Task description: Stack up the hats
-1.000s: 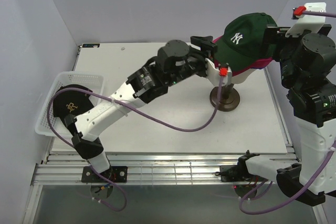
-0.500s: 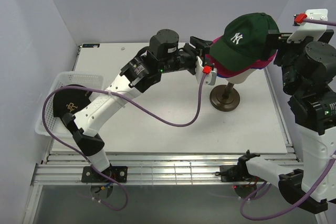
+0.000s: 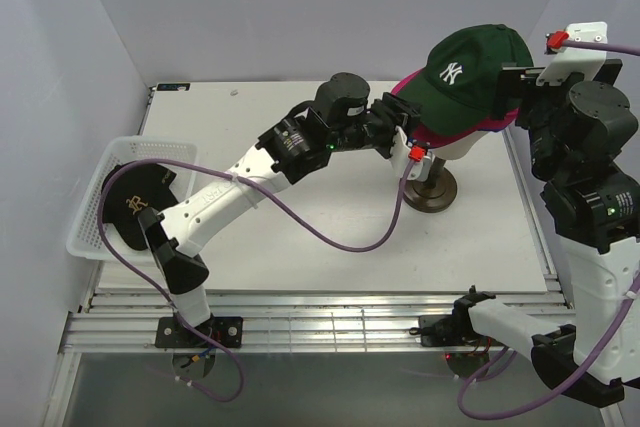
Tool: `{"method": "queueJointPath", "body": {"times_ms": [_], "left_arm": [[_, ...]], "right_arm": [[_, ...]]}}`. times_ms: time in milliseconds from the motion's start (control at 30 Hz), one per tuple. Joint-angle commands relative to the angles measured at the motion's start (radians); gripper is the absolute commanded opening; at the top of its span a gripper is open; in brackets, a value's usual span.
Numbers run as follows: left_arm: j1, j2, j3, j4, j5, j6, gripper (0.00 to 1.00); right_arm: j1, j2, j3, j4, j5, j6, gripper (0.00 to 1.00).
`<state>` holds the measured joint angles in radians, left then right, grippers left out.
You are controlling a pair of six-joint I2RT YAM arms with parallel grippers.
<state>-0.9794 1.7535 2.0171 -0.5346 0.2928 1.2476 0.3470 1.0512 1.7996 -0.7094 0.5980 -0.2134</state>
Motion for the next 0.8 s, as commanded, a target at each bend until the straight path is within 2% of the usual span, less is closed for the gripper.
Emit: {"method": "queueJointPath", "body": {"times_ms": [0, 300, 500, 633, 700, 733, 767], "left_arm": [[-0.005, -0.015, -0.012, 0.051, -0.026, 0.039, 0.53], [-0.013, -0.012, -0.061, 0.146, -0.087, 0.113, 0.47], [-0.021, -0.031, -0.139, 0.243, -0.127, 0.173, 0.36], [-0.022, -0.046, -0.181, 0.310, -0.152, 0.202, 0.22], [-0.022, -0.049, -0.207, 0.352, -0.158, 0.204, 0.04], [-0.021, -0.052, -0.208, 0.392, -0.161, 0.200, 0.00], [-0.022, -0.049, -0.207, 0.404, -0.161, 0.197, 0.00]], "right_arm": [[-0.006, -0.025, -0.002, 0.056, -0.009, -0.007, 1.00], [-0.006, -0.039, -0.002, 0.056, -0.033, -0.009, 1.00], [-0.006, -0.043, -0.005, 0.056, -0.044, -0.014, 1.00], [-0.006, -0.046, -0.012, 0.060, -0.046, -0.015, 1.00], [-0.006, -0.046, -0.016, 0.060, -0.044, -0.017, 1.00], [-0.006, -0.048, -0.017, 0.060, -0.044, -0.017, 1.00], [-0.006, -0.046, -0.019, 0.060, -0.046, -0.017, 1.00]]}}
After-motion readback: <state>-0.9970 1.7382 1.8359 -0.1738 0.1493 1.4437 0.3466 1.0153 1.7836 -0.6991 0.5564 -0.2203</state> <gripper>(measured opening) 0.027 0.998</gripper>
